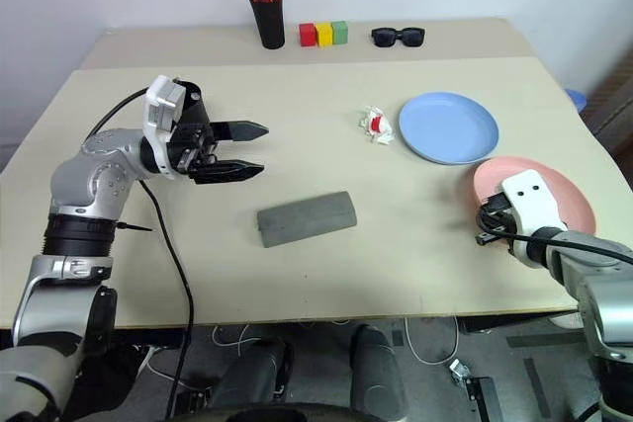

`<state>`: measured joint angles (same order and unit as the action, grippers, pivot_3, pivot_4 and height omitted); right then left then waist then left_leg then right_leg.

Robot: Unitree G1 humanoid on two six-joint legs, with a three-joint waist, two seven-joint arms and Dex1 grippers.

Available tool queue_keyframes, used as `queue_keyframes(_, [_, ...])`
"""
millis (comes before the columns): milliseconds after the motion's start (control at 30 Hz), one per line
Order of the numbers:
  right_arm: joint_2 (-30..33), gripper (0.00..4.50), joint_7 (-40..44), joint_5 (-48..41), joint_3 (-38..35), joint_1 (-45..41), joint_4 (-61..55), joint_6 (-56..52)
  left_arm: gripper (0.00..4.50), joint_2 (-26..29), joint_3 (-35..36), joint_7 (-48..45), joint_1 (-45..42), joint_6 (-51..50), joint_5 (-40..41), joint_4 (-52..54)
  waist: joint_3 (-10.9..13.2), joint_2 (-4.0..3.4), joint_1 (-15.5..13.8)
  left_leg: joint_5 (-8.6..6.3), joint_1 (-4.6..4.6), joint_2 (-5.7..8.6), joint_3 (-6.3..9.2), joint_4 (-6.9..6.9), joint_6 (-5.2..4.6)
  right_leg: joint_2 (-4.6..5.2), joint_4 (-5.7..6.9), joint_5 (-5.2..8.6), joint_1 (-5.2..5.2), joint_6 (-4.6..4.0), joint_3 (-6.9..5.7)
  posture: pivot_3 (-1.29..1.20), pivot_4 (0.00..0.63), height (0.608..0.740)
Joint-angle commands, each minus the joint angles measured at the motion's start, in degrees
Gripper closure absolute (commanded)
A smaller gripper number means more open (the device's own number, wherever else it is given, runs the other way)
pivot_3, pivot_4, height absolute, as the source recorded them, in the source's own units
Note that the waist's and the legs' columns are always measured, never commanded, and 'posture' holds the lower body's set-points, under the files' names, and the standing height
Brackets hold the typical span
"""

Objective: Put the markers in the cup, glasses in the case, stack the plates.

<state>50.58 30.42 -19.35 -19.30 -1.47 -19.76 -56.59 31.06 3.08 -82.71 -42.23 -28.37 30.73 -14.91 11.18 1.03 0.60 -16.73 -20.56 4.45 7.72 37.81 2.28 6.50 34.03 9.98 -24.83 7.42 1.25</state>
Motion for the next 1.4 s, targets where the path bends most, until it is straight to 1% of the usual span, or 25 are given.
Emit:
queue_keyframes(33, [3.71,4.48,0.43,0.51,-2.78,-4.97,1.91,-0.04,0.00,0.08,1.47,0.93,0.23,1.07,1.51,1.95,0.00,0.00,0.03,-0.01,0.02,0.00,0.00,0.03,-0.01,0.00,-0.01,0.00,0.02,0.01,0.00,0.00,0.150,0.740])
queue_keyframes(100, [4.45,4.48,0.23,0.82,-1.18,-9.54,4.06,1.00,0.00,-0.16,1.51,1.51,0.42,1.54,1.51,2.12,0.00,0.00,0.08,-0.02,0.03,-0.01,0.00,0.03,-0.02,0.00,0.00,0.00,0.03,0.01,-0.01,0.00,0.150,0.740])
queue_keyframes(200, [3.29,4.48,0.31,3.10,4.36,-17.61,8.78,6.91,0.00,-0.54,2.04,2.81,0.95,2.35,1.73,2.65,0.01,-0.03,0.41,-0.03,0.07,-0.03,-0.03,0.02,-0.04,-0.02,0.00,0.00,0.02,0.01,0.00,0.00,0.150,0.740])
queue_keyframes(400, [-5.32,4.48,1.54,9.32,16.47,-32.71,23.32,22.48,0.00,-0.19,3.10,5.69,3.07,2.32,2.59,5.59,0.03,-0.01,0.53,-0.03,0.07,-0.06,-0.06,-0.03,-0.03,-0.04,-0.02,0.00,0.01,0.01,0.01,0.00,0.150,0.740])
queue_keyframes(500, [-7.69,4.48,2.96,12.31,20.32,-36.40,30.38,27.65,0.00,0.35,3.46,6.97,4.33,1.81,3.20,7.59,0.04,-0.02,0.16,-0.03,0.02,-0.05,-0.05,-0.04,-0.03,-0.04,-0.03,0.00,-0.05,0.00,0.01,0.00,0.150,0.740])
queue_keyframes(600, [-9.51,4.48,3.80,13.83,22.13,-38.46,36.06,31.35,0.00,1.11,4.06,8.22,5.81,1.40,3.87,9.55,0.04,-0.02,-0.07,-0.03,-0.10,-0.01,0.00,-0.03,-0.03,-0.01,-0.04,-0.01,-0.13,0.00,0.00,0.00,0.150,0.740])
queue_keyframes(700, [-11.00,3.54,5.90,12.63,21.78,-38.86,38.38,32.20,0.00,1.66,4.79,9.49,7.41,0.63,4.76,11.59,0.04,-0.02,0.17,-0.03,-0.12,0.01,0.00,-0.04,-0.03,0.00,-0.06,-0.03,-0.14,0.01,0.00,0.00,0.150,0.740])
queue_keyframes(733, [-11.62,3.11,5.66,12.68,21.61,-39.03,38.90,32.60,0.00,1.77,4.98,9.96,7.90,0.35,5.10,12.20,0.04,-0.02,0.24,-0.03,-0.11,0.01,0.01,-0.04,-0.03,0.00,-0.05,-0.03,-0.14,0.01,0.00,0.00,0.150,0.740])
queue_keyframes(833, [-12.67,1.53,4.94,13.41,21.41,-39.86,39.94,33.44,0.00,2.04,5.12,10.87,8.79,-0.08,5.80,13.35,0.04,-0.03,0.40,-0.03,-0.06,0.00,0.00,-0.07,-0.03,-0.01,-0.02,-0.03,-0.14,0.01,0.00,0.00,0.150,0.740])
queue_keyframes(867, [-13.10,1.16,5.06,12.78,20.78,-40.21,39.71,32.85,0.00,2.12,5.18,11.16,8.95,-0.23,6.06,13.61,0.04,-0.03,0.48,-0.03,-0.05,0.00,-0.01,-0.07,-0.03,-0.02,-0.01,-0.03,-0.14,0.01,0.01,0.00,0.150,0.740])
queue_keyframes(900, [-13.64,0.51,4.91,12.26,20.10,-40.64,39.40,33.00,0.00,2.27,5.18,11.30,9.09,-0.19,6.23,13.75,0.04,-0.03,0.57,-0.03,-0.04,0.00,-0.01,-0.07,-0.03,-0.02,-0.01,-0.03,-0.14,0.01,0.01,0.00,0.150,0.740])
queue_keyframes(933, [-14.56,0.03,4.61,11.18,18.96,-41.23,39.15,32.60,0.00,2.42,5.18,11.36,9.18,-0.14,6.36,13.80,0.04,-0.04,0.60,-0.03,-0.03,-0.01,-0.02,-0.07,-0.03,-0.03,0.00,-0.03,-0.14,0.00,0.01,0.00,0.150,0.740])
queue_keyframes(1033, [-17.89,0.03,3.14,9.14,16.65,-43.44,39.38,32.70,0.00,2.39,5.06,11.65,8.97,0.98,5.89,13.05,0.05,-0.04,0.59,-0.03,-0.01,-0.03,-0.03,-0.09,-0.02,-0.04,0.00,-0.03,-0.14,0.00,0.02,0.00,0.150,0.740])
queue_keyframes(1133, [-20.52,0.03,2.65,9.92,17.54,-44.90,40.94,34.20,0.00,1.66,4.80,13.09,8.15,4.15,3.97,11.51,0.05,-0.04,0.51,-0.03,-0.01,-0.02,-0.03,-0.09,-0.02,-0.04,0.00,-0.03,-0.14,0.00,0.02,0.00,0.150,0.740])
queue_keyframes(1233, [-24.65,0.03,0.71,12.17,19.26,-48.29,48.75,38.79,0.00,0.62,4.32,15.86,7.31,8.74,1.07,9.66,0.04,-0.03,0.52,-0.03,0.02,-0.02,-0.03,-0.10,-0.02,-0.04,-0.01,-0.04,-0.12,-0.01,0.02,0.00,0.150,0.740])
queue_keyframes(1400, [-29.04,0.03,-3.18,15.32,19.88,-54.55,63.63,46.56,0.00,0.51,3.85,16.87,8.16,7.79,1.90,11.46,0.05,-0.04,0.62,-0.02,-0.02,0.00,-0.04,-0.12,0.00,-0.04,-0.01,-0.06,-0.18,-0.04,0.04,0.00,0.150,0.740])
